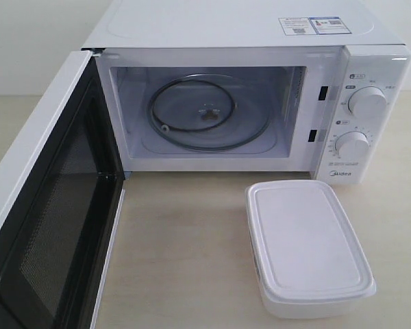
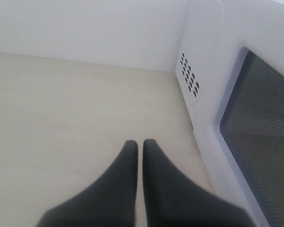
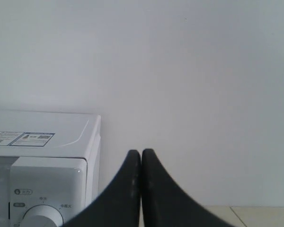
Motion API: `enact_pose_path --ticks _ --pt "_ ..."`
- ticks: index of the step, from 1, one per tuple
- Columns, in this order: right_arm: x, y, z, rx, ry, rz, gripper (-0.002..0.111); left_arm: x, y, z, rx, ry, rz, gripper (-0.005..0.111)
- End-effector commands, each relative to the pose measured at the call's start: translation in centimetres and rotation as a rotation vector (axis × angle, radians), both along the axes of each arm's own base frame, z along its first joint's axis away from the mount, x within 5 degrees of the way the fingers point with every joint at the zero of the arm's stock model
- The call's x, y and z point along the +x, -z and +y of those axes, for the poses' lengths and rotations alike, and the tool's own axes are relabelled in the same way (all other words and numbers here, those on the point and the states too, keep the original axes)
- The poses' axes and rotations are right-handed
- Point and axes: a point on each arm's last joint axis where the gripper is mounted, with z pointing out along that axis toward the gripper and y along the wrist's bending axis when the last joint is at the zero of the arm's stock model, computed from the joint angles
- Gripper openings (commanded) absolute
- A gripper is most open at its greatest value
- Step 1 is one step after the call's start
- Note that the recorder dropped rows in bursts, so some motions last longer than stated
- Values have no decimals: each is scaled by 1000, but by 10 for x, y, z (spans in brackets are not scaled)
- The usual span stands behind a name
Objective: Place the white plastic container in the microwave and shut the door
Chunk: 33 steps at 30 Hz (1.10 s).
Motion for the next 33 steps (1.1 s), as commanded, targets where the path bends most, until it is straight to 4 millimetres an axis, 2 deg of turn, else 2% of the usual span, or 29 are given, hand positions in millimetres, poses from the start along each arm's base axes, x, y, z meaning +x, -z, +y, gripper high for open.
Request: enact_pose_path --ticks 1,12,17,23,31,33 --pt "0 -2 -1 5 7 -6 0 0 1 0 -7 4 4 4" --pt "1 -1 -1 49 -4 0 0 0 1 0 -7 4 4 4" --pt "6 6 -1 126 -11 144 0 0 1 0 -7 4 4 4" --pt "23 24 1 125 -17 316 0 0 1 0 -7 4 4 4" --pt "49 61 2 177 2 529 0 0 1 0 -7 4 4 4" --pt "54 69 4 138 -15 563 0 0 1 0 -7 4 4 4"
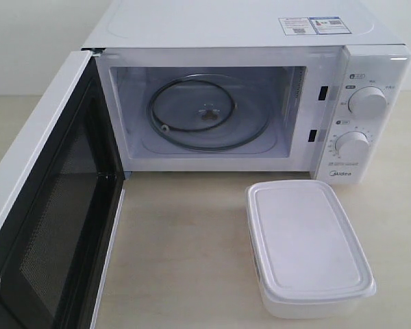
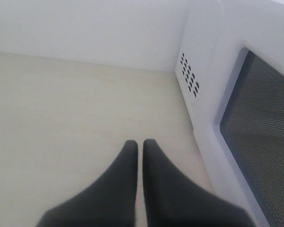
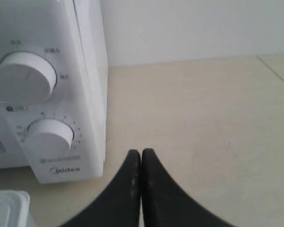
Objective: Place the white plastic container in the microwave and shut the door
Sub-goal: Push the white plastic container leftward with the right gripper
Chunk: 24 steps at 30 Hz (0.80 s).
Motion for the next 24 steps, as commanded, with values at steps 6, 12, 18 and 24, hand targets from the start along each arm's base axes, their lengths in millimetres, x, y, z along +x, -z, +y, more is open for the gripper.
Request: enact_pose_path --ticks 6,12,18,24 --pt "21 26 11 -24 -137 87 0 0 1 0 -7 4 4 4" --pt "23 48 15 65 -145 233 0 0 1 0 -7 4 4 4" --pt "23 64 25 101 -247 332 0 0 1 0 -7 4 4 4" --pt "23 75 33 164 -324 389 0 0 1 0 -7 4 4 4"
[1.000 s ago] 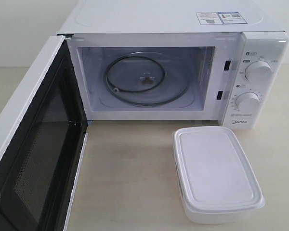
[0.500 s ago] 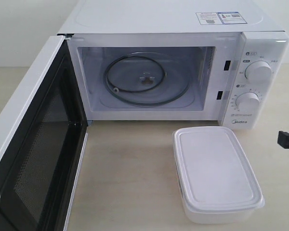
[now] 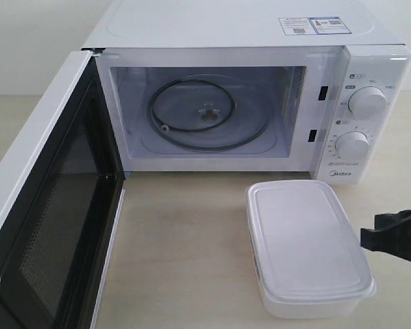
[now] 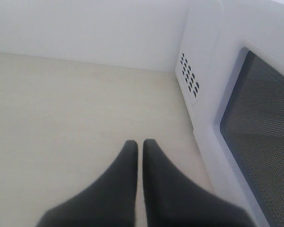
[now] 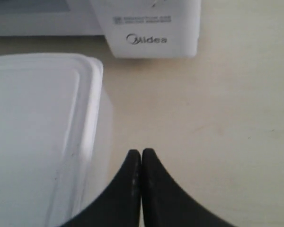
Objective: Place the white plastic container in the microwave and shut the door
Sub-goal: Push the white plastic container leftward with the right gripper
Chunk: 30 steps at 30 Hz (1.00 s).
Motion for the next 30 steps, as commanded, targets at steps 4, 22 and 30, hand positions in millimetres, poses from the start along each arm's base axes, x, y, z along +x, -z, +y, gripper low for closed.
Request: enact_pose_path --ticks 4,22,30 --pt "1 7 6 63 -49 41 0 0 1 0 -7 4 4 4" --pt "28 14 37 193 -247 90 0 0 1 0 -7 4 4 4" --pt "28 14 69 170 -227 142 0 0 1 0 -7 4 4 4"
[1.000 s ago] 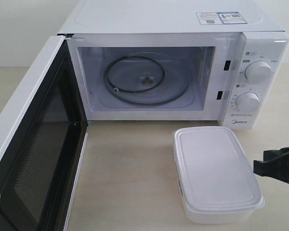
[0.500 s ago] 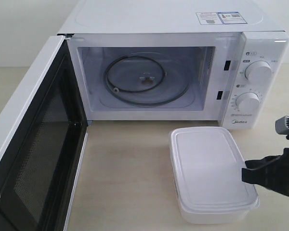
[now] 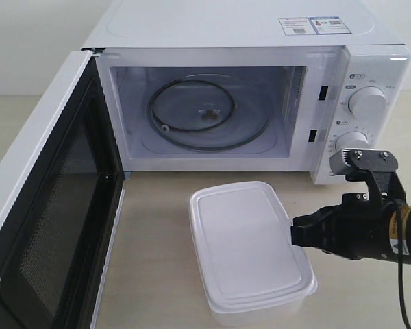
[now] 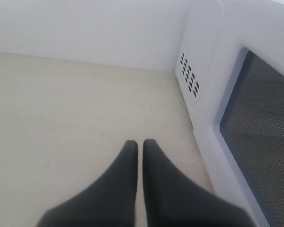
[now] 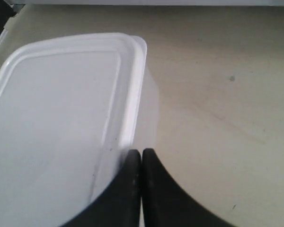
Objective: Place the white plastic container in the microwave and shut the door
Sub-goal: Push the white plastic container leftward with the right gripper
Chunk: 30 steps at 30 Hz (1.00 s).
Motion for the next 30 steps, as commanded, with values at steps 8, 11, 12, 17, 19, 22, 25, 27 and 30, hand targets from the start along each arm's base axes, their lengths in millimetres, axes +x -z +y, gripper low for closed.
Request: enact_pose_path --ticks 8,11,12,17,19,22,25,27,30 --pt "-11 3 23 -5 -19 55 0 0 1 0 -7 4 4 4" --pt "-16 2 32 9 -37 68 0 0 1 0 -7 4 4 4" --pt "-17 2 34 15 -42 75 0 0 1 0 -7 4 4 4" --pt "-24 2 44 30 -73 90 0 0 1 0 -7 4 4 4" --pt "-27 2 48 36 -89 94 0 0 1 0 -7 4 4 4" --pt "-29 3 50 27 -99 99 0 0 1 0 -7 4 4 4" --pt "-29 5 47 -22 -92 111 0 0 1 0 -7 4 4 4" --pt "-31 7 45 -68 -129 102 0 0 1 0 -7 4 4 4" --pt "-31 7 43 -104 -128 109 0 0 1 0 -7 4 4 4"
